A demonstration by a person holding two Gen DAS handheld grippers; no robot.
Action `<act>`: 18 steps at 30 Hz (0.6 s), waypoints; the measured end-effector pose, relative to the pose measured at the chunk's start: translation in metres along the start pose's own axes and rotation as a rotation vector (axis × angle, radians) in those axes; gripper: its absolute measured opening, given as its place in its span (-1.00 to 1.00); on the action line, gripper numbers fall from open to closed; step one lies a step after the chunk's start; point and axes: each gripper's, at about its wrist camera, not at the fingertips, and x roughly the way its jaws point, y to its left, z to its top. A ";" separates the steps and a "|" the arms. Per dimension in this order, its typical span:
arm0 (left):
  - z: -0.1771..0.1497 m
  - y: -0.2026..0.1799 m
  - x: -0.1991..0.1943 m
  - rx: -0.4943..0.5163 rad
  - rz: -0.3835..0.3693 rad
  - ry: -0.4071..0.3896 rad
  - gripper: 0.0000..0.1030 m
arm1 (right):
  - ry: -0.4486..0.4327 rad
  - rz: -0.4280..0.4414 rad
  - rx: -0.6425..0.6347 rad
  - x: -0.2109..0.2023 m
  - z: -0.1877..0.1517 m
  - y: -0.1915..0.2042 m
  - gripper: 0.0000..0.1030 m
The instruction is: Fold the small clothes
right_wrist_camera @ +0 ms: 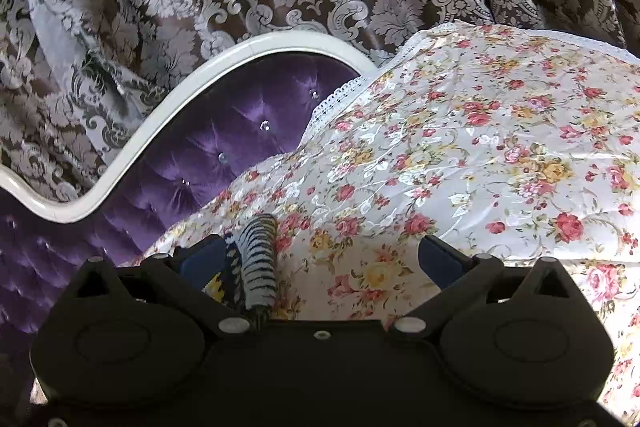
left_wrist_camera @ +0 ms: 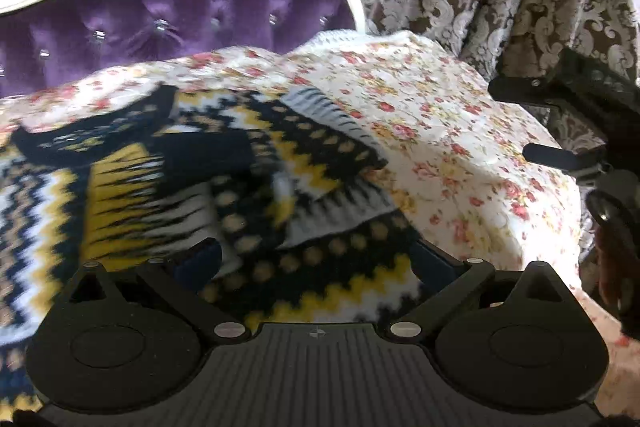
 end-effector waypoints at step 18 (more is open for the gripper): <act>-0.026 0.135 -0.038 -0.291 0.532 -0.123 0.99 | 0.049 0.014 -0.267 0.016 -0.034 0.050 0.99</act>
